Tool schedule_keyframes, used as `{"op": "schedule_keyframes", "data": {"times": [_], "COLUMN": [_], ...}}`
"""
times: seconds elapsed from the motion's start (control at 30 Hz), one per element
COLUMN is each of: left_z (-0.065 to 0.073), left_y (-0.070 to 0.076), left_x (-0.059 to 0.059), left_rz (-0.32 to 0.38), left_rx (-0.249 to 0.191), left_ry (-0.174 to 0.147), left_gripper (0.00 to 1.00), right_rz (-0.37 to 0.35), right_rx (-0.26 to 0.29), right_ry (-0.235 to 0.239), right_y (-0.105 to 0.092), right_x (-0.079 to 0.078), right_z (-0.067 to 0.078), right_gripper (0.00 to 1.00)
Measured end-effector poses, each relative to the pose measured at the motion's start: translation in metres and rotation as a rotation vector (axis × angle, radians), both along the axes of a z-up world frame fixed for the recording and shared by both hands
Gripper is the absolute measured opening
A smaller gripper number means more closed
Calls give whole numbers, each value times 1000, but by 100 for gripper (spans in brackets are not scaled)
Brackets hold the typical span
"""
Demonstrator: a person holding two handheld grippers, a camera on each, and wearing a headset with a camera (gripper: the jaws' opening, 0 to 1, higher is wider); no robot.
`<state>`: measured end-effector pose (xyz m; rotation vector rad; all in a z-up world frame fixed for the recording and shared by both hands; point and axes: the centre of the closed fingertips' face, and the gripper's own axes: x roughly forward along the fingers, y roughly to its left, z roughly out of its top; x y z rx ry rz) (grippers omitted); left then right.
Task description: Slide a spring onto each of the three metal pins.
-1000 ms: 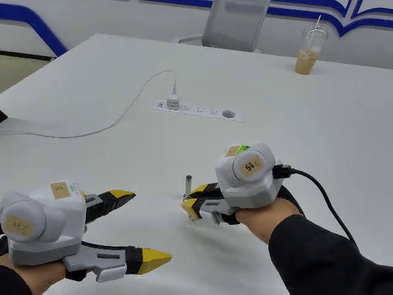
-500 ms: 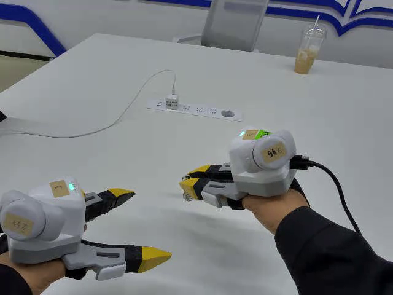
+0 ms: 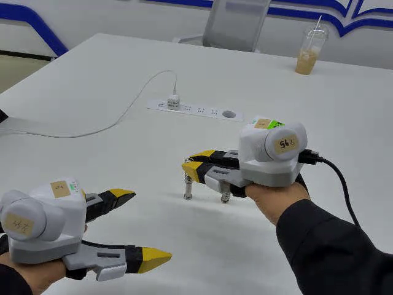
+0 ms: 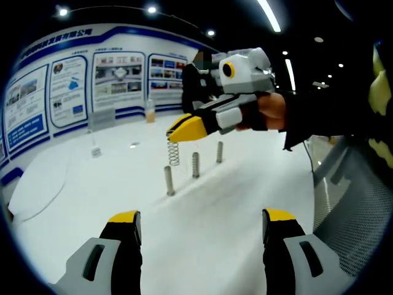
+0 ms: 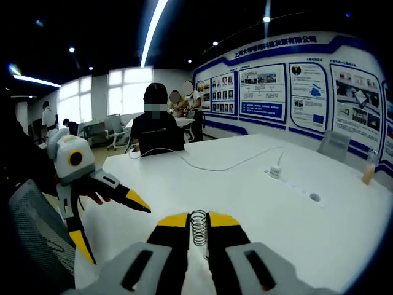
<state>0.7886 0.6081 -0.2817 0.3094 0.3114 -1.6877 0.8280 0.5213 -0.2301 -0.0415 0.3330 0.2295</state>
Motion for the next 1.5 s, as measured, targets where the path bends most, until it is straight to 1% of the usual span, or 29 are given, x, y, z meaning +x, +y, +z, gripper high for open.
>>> {"op": "schedule_keyframes", "data": {"times": [0.23, 0.43, 0.63, 1.0, 1.33, 1.5], "left_z": [-1, -2, -4, -8, -9, -9], "left_y": [0, 2, 2, 3, 3, 3], "left_x": [1, 3, 4, 5, 5, 4], "left_rz": [0, 5, 6, 7, 10, 9], "left_rx": [1, 5, 9, 12, 14, 15], "left_ry": [1, 3, 5, 10, 14, 16], "left_gripper": [82, 82, 82, 82, 82, 82], "right_rz": [-21, -35, -36, -39, -38, -36], "right_rx": [16, 32, 29, 34, 35, 30], "right_ry": [-14, -2, 3, 16, 37, 52], "right_y": [-8, -12, -13, -14, -13, -13], "right_x": [8, 11, 13, 13, 12, 11], "right_z": [2, -5, -9, -17, -29, -35], "right_gripper": [12, 12, 12, 12, 12, 12]}}
